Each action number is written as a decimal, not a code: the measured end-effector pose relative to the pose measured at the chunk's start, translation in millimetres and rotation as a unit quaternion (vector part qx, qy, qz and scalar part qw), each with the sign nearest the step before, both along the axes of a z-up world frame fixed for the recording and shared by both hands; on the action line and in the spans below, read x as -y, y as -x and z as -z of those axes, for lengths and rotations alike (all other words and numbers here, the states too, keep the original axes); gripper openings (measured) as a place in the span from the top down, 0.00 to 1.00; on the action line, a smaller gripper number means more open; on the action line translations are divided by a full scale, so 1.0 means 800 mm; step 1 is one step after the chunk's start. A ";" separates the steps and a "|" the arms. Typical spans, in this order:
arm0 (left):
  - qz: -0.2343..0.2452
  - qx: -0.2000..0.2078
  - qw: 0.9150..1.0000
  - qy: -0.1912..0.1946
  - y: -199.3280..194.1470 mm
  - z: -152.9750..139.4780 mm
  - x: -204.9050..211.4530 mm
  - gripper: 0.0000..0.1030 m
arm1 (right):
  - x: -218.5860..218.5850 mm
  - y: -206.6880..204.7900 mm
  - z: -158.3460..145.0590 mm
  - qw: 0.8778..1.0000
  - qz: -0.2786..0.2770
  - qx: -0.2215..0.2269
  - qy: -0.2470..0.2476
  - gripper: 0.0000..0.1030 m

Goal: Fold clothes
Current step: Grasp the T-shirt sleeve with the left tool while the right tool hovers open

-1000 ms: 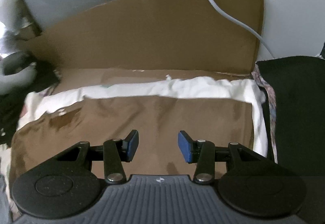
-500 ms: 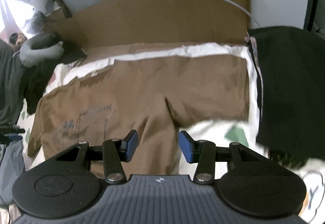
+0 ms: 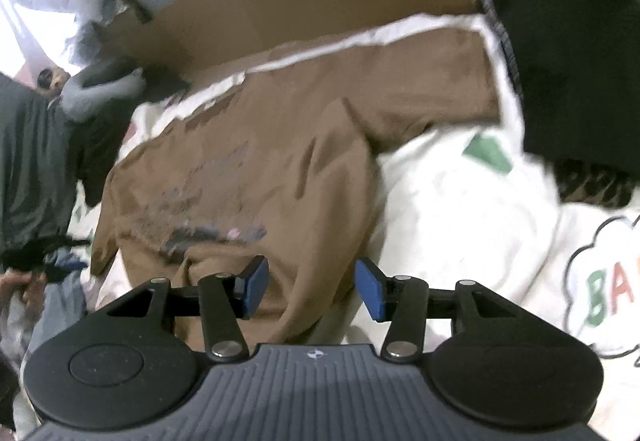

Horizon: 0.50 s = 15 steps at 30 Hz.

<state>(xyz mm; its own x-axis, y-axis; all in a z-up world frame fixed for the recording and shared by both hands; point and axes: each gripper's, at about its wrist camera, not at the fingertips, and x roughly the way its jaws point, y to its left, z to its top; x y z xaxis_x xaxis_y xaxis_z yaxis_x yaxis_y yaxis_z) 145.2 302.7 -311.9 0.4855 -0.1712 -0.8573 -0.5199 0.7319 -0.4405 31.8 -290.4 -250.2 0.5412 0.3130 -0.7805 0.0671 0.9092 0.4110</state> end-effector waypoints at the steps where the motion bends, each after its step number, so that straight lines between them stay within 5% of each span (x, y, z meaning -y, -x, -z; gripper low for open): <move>1: -0.011 -0.001 1.000 0.013 -0.001 0.005 -0.004 0.42 | -0.003 0.000 0.003 1.000 -0.002 -0.005 0.003 0.46; 6: -0.046 -0.001 0.997 0.061 -0.001 0.028 -0.011 0.45 | -0.010 -0.001 0.006 1.000 -0.007 -0.006 -0.006 0.46; 8: -0.044 -0.005 0.998 0.054 -0.001 0.028 -0.010 0.58 | -0.011 -0.001 0.007 1.000 -0.006 -0.007 -0.007 0.46; 10: -0.041 -0.008 0.998 0.049 -0.002 0.028 -0.009 0.89 | -0.010 0.000 0.009 1.000 -0.004 -0.009 -0.008 0.46; 15: -0.043 0.019 0.998 0.043 0.002 0.018 -0.014 0.97 | -0.001 0.001 0.014 1.000 0.009 -0.018 -0.008 0.46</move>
<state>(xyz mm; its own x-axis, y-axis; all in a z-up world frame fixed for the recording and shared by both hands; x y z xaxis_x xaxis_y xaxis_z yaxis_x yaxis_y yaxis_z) 143.7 313.6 -326.0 0.5328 -0.2008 -0.8221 -0.5605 0.6441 -0.5206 31.1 -290.0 -261.5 0.5180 0.3167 -0.7946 0.0981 0.9008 0.4229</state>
